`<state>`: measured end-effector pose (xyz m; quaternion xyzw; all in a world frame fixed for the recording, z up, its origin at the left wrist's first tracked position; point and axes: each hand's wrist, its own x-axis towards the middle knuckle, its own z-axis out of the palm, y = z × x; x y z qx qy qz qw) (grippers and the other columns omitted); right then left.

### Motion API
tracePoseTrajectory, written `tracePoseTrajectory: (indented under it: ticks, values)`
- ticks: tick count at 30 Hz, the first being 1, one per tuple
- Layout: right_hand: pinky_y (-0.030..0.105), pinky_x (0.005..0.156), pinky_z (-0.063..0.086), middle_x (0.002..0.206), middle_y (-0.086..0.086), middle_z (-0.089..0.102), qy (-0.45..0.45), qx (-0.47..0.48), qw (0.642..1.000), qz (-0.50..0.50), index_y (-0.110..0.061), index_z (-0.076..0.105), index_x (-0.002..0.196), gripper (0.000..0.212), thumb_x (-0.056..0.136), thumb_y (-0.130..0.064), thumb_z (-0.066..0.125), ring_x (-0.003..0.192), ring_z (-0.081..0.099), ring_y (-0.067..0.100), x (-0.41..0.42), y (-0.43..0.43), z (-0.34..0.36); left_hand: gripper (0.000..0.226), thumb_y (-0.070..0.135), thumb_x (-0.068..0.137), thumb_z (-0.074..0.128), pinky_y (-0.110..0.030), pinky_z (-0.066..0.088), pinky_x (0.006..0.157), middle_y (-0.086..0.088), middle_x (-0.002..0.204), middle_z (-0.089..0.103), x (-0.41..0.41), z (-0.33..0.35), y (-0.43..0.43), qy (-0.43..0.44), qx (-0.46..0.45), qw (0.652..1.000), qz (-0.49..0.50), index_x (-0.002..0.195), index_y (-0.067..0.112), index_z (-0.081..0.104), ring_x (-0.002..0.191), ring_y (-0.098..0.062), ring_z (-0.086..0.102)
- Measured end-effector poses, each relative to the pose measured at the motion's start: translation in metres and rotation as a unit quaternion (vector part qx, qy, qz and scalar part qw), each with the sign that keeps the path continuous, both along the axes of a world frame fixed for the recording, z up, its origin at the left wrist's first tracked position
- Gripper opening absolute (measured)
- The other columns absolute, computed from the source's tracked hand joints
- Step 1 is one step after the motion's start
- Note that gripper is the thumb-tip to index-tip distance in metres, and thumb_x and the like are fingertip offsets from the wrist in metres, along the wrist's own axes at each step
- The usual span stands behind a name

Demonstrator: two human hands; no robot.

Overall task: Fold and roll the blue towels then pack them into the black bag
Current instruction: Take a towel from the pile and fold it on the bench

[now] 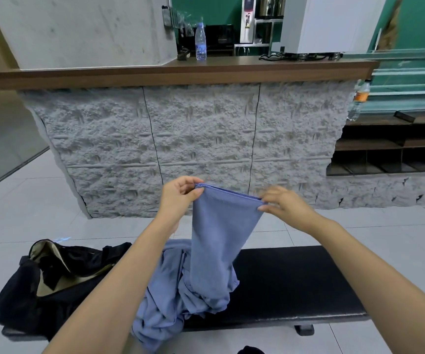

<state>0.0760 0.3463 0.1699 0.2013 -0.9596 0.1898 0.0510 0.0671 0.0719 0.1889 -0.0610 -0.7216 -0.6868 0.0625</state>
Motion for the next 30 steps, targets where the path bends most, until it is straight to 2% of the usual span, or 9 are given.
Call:
tracePoseTrajectory:
  ticks: [2,6,9,13,18,20,22,25,30]
  values:
    - [0.037,0.091,0.042,0.093,-0.009,0.062,0.033,-0.037,0.999,-0.014,-0.016,0.07,0.093,0.022,0.091,-0.034,0.057,0.096,0.048,0.012,0.001,-0.001,0.016,0.022,-0.005,0.083,0.065,-0.012,0.05,0.069,0.002,0.078,0.068,-0.001,-0.001,0.003,0.0,0.015,1.0,0.025,0.084,0.017,0.067,0.078,-0.009,0.061]
    - [0.032,0.075,0.044,0.092,-0.006,0.068,0.169,-0.067,0.981,-0.074,-0.02,0.074,0.091,0.013,0.085,-0.03,0.067,0.093,0.056,0.019,0.0,0.008,0.032,0.018,-0.005,0.082,0.066,-0.015,0.05,0.068,0.001,0.076,0.065,-0.009,0.0,0.023,0.011,0.023,0.998,0.054,0.087,0.012,0.067,0.072,-0.008,0.06]
    - [0.031,0.071,0.044,0.1,-0.002,0.069,0.049,0.059,0.99,-0.119,-0.026,0.074,0.097,0.019,0.087,-0.038,0.063,0.095,0.055,0.017,0.003,0.033,0.013,0.017,-0.006,0.08,0.068,-0.02,0.046,0.065,0.0,0.07,0.062,-0.013,-0.022,0.044,-0.037,-0.035,0.998,0.033,0.082,0.011,0.067,0.067,-0.011,0.057]
    - [0.04,0.077,0.05,0.086,-0.008,0.068,-0.001,-0.07,0.986,-0.15,-0.026,0.075,0.087,0.01,0.082,-0.033,0.071,0.086,0.056,0.012,0.015,0.064,0.005,0.013,-0.004,0.081,0.068,-0.01,0.045,0.055,0.002,0.07,0.061,-0.012,-0.036,0.067,-0.047,-0.047,0.998,0.0,0.091,0.004,0.068,0.061,-0.004,0.056]
    - [0.015,0.067,0.04,0.073,-0.009,0.064,-0.069,-0.22,0.965,-0.122,-0.015,0.07,0.091,0.012,0.081,-0.01,0.072,0.063,0.054,-0.006,0.031,0.094,0.006,0.012,0.001,0.082,0.069,-0.01,0.046,0.055,0.0,0.072,0.064,-0.017,-0.045,0.089,-0.067,-0.07,0.993,-0.068,0.094,0.003,0.068,0.056,0.002,0.058]
    - [0.012,0.071,0.04,0.065,-0.009,0.059,-0.112,-0.248,0.953,-0.13,-0.017,0.065,0.103,0.024,0.082,-0.009,0.071,0.065,0.056,-0.006,0.026,0.108,0.002,0.011,0.002,0.082,0.07,-0.011,0.048,0.06,0.0,0.072,0.065,-0.024,-0.055,0.1,-0.083,-0.074,0.991,-0.08,0.092,0.003,0.068,0.06,-0.003,0.06]
    - [0.014,0.073,0.044,0.079,-0.003,0.061,-0.148,-0.21,0.953,-0.163,-0.012,0.064,0.109,0.029,0.082,-0.008,0.072,0.082,0.06,0.003,0.013,0.118,-0.012,0.009,0.001,0.082,0.069,-0.014,0.049,0.062,0.0,0.073,0.065,-0.032,-0.069,0.115,-0.105,-0.079,0.988,-0.078,0.09,0.002,0.068,0.065,-0.009,0.06]
    - [0.038,0.083,0.052,0.093,0.005,0.071,-0.124,-0.119,0.958,-0.23,-0.017,0.071,0.093,0.014,0.079,-0.014,0.074,0.093,0.065,0.022,-0.014,0.133,-0.047,0.009,0.0,0.082,0.069,-0.015,0.048,0.063,-0.003,0.079,0.066,-0.047,-0.096,0.141,-0.122,-0.099,0.986,-0.049,0.091,-0.001,0.069,0.069,-0.01,0.058]
    - [0.029,0.068,0.037,0.092,-0.002,0.061,0.057,-0.143,0.934,-0.321,-0.027,0.069,0.091,0.007,0.084,-0.027,0.068,0.086,0.051,0.013,-0.041,0.158,-0.055,0.013,-0.002,0.081,0.068,-0.014,0.046,0.065,-0.005,0.085,0.067,-0.083,-0.099,0.184,-0.019,-0.09,0.996,0.003,0.092,0.002,0.072,0.059,0.009,0.057]
